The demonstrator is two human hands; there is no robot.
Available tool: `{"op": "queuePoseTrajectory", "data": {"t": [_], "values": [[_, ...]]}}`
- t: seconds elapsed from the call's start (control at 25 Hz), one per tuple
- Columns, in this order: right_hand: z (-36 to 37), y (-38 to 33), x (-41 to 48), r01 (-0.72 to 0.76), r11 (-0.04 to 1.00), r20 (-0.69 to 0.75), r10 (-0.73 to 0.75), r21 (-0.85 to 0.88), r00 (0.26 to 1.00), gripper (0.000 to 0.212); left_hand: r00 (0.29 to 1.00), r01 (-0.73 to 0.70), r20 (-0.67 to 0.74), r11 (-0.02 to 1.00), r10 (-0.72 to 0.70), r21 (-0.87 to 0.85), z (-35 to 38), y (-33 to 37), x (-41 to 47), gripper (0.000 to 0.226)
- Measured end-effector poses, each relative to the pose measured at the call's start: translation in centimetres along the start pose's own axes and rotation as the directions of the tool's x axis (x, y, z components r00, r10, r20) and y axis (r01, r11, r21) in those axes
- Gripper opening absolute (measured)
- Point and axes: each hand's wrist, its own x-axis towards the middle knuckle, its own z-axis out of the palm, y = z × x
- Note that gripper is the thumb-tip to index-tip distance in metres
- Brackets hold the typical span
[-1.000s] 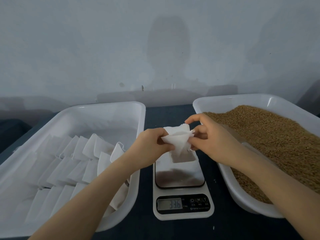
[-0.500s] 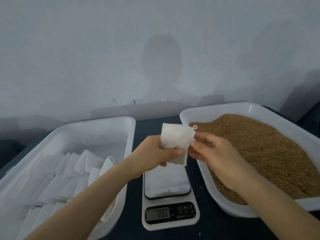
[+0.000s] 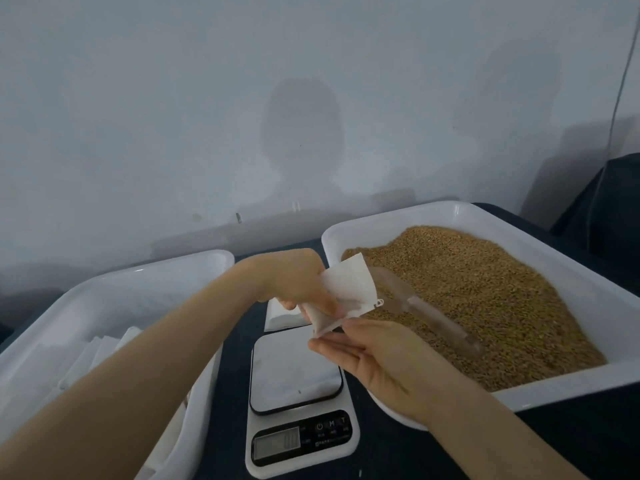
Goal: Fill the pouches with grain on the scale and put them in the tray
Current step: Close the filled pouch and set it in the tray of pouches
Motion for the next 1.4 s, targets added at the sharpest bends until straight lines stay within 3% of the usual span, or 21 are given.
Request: {"op": "queuePoseTrajectory", "data": {"t": [0.32,0.6,1.0,1.2,1.4], "values": [[-0.1,-0.2,0.2,-0.011,0.991,0.040,0.006,0.131,0.999,0.024,0.993,0.061,0.091,0.992,-0.071,0.110,-1.3,2.2,1.6,0.034],[-0.3,-0.2,0.4,0.012,0.995,0.031,-0.015,0.103,0.999,0.024,0.996,0.042,0.075,0.993,-0.050,0.112,-1.0,2.1,2.1,0.031],[-0.4,-0.4,0.5,0.033,0.999,-0.002,-0.033,0.000,0.999,0.023,0.999,-0.042,0.002,0.953,0.044,-0.301,0.9,-2.4,0.9,0.018],[-0.3,-0.4,0.7,0.052,0.999,-0.018,-0.052,-0.013,0.998,0.024,0.999,-0.047,0.009,0.946,0.053,-0.322,0.5,-2.2,0.6,0.021],[-0.2,-0.8,0.6,0.102,0.991,-0.038,-0.099,0.091,0.994,0.023,0.998,-0.027,0.044,0.937,0.045,-0.347,0.0,-0.9,0.7,0.023]]}}
